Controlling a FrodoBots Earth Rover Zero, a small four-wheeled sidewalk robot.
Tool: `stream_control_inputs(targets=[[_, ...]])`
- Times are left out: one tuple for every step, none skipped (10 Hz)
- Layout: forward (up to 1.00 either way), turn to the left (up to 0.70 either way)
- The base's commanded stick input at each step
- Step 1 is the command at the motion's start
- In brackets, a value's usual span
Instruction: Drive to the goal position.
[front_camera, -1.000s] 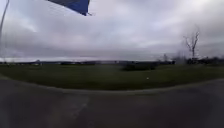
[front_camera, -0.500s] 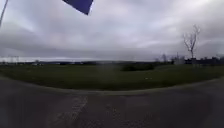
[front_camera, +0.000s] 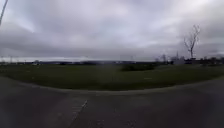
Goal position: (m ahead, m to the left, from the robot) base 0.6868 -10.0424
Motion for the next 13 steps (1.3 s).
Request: stream_control_inputs(targets=[[0.00,-0.85],[0.00,-0.85],[0.00,-0.85],[0.00,-0.85],[0.00,-0.85],[0.00,-0.85],[0.00,-0.85],[0.00,-0.85],[0.00,-0.85],[0.00,-0.85],[0.00,-0.85],[0.00,-0.85],[0.00,-0.85]])
